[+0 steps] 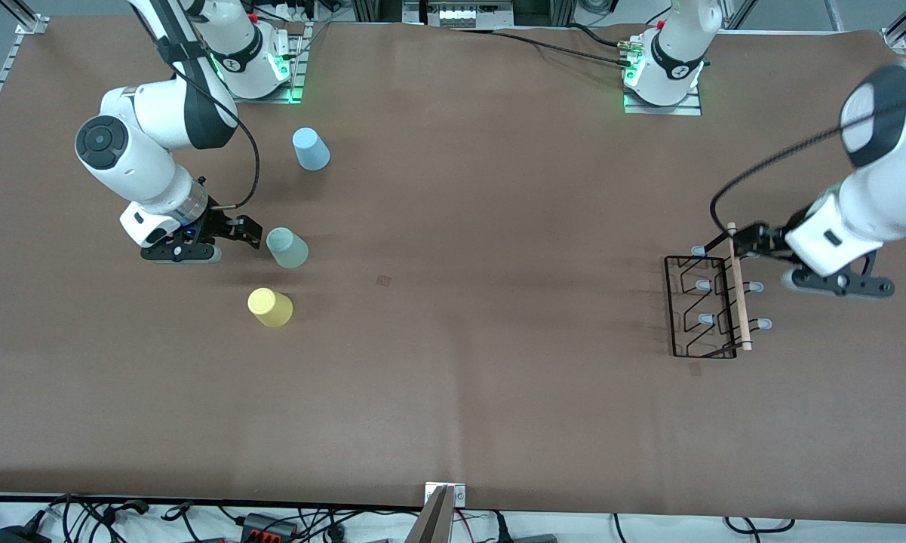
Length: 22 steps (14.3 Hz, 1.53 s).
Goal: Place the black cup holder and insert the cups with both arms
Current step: 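Grasp the teal cup with the right gripper while the left gripper grasps the rack handle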
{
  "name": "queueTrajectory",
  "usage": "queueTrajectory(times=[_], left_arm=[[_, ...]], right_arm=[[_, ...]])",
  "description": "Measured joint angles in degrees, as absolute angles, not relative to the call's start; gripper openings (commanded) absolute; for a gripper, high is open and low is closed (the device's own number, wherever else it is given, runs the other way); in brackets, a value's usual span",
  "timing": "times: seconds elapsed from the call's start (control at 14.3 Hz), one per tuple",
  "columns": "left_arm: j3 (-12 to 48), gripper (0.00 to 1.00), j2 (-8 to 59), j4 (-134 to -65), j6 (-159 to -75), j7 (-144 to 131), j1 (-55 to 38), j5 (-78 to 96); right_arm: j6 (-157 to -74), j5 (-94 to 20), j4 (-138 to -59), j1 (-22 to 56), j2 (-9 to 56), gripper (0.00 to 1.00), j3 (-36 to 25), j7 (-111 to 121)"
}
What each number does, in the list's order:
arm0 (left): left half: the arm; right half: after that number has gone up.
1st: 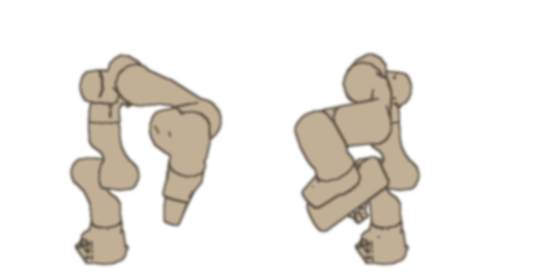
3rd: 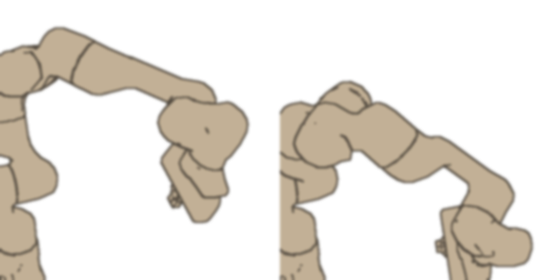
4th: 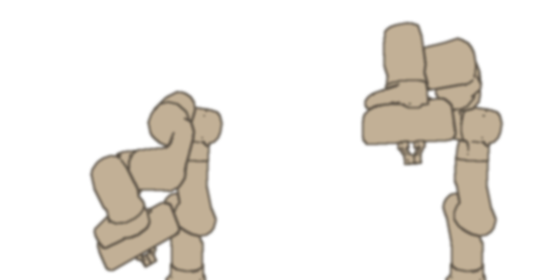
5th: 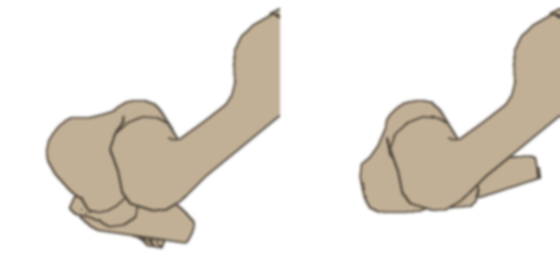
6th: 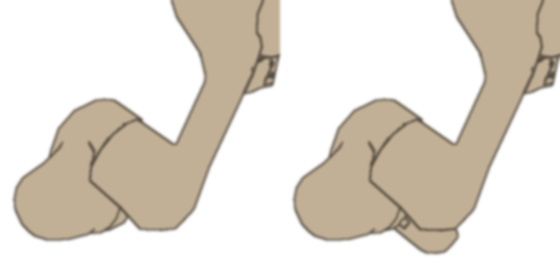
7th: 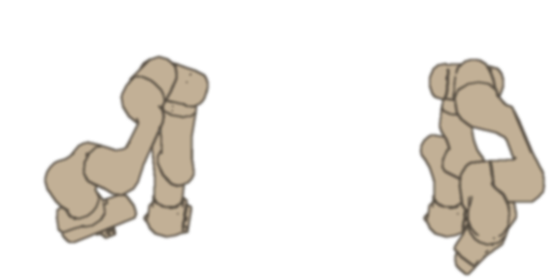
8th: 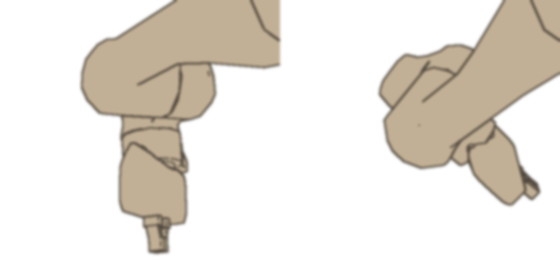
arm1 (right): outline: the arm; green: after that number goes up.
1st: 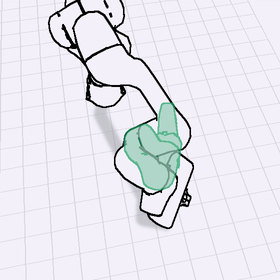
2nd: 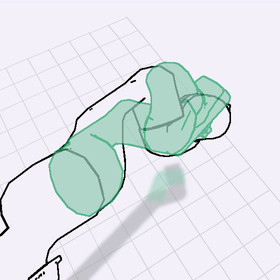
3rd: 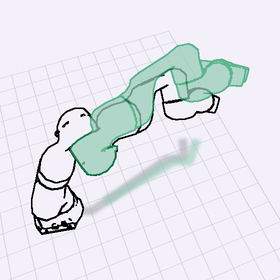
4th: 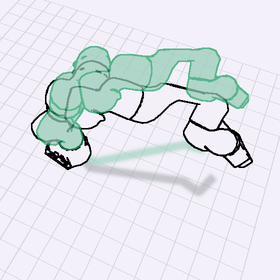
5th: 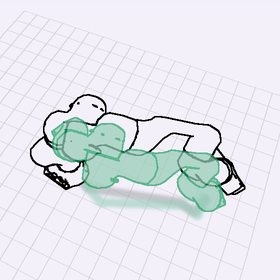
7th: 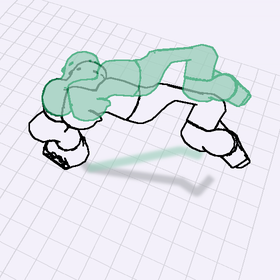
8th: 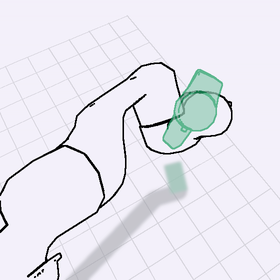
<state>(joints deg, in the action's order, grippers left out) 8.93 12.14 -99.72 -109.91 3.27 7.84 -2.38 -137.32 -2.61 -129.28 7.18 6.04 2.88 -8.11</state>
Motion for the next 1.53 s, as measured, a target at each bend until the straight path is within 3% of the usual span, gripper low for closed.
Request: queueTrajectory(times=[0.42,0.77,1.12,1.33,1.53], left_arm=[[8.88,0.95,12.83,-112.73,-132.98,3.93,9.72,-2.38],[8.88,0.69,12.95,-117.72,-139.26,3.95,10.05,-2.38],[8.87,0.15,13.1,-121.51,-143.38,3.99,10.69,-2.38],[8.87,0.03,13.09,-121.63,-143.88,4.05,10.73,-2.39],[8.87,0.01,13.09,-121.63,-143.98,4.07,10.73,-2.39]], right_arm=[[-137.89,-2.61,-129.27,7.25,6.41,1.0,2.88,-9.33],[-137.92,-2.61,-129.28,7.83,6.63,1.0,2.9,-13.29],[-141.42,-2.61,-129.68,8.74,9.75,1.0,2.92,-15.39],[-143.79,-2.61,-129.85,10.06,12.19,1.0,2.92,-17.54],[-149.62,-2.61,-132.39,11.22,13.14,1.0,2.93,-19.47]])
